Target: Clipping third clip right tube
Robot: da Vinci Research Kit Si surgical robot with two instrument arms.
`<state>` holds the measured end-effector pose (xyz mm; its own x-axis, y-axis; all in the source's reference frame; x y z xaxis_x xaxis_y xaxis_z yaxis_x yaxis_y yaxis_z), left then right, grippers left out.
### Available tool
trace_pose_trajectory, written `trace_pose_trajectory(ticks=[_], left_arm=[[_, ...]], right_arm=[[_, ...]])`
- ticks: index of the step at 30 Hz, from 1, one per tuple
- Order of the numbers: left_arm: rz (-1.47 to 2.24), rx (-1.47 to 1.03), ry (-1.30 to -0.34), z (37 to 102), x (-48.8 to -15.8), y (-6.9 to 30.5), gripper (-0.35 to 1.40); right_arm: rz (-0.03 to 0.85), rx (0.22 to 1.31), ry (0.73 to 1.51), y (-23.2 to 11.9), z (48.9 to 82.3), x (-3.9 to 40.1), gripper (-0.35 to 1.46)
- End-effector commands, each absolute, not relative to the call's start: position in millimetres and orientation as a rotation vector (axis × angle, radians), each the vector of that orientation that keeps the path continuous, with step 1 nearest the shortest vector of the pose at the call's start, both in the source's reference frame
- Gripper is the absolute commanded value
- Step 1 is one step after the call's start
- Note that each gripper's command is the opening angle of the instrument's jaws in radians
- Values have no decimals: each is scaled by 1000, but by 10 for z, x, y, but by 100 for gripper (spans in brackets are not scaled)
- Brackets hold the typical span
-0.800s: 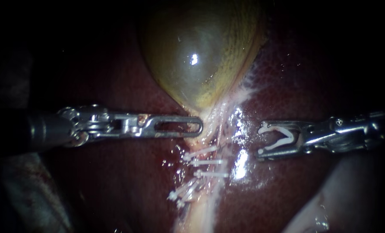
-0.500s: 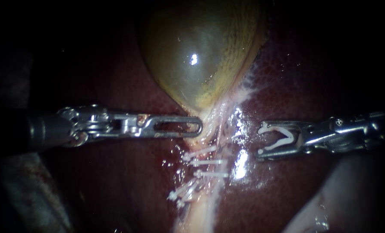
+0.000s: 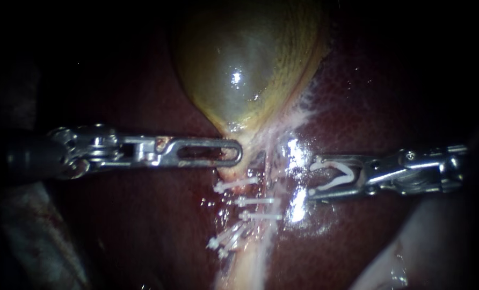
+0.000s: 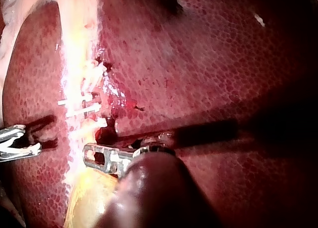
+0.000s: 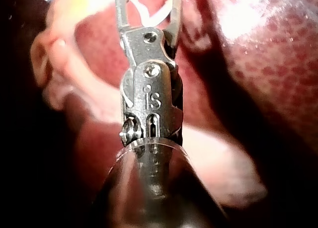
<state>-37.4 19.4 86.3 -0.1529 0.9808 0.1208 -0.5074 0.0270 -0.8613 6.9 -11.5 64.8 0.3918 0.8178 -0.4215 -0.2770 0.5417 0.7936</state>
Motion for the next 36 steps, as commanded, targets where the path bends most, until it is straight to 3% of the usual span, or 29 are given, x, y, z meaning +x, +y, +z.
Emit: trace_pose_trajectory(ticks=[1, 11, 36], left_arm=[[1482, -669, -969, 861, -373, 193, -35], [1474, -658, -981, 837, -366, 196, -35], [1477, -659, -984, 815, -363, 190, -35]], right_arm=[[787, 714, 909, -115, 649, 71, 59], [924, 820, 878, -122, 674, 94, 59], [953, 846, 876, -120, 713, 138, 55]])
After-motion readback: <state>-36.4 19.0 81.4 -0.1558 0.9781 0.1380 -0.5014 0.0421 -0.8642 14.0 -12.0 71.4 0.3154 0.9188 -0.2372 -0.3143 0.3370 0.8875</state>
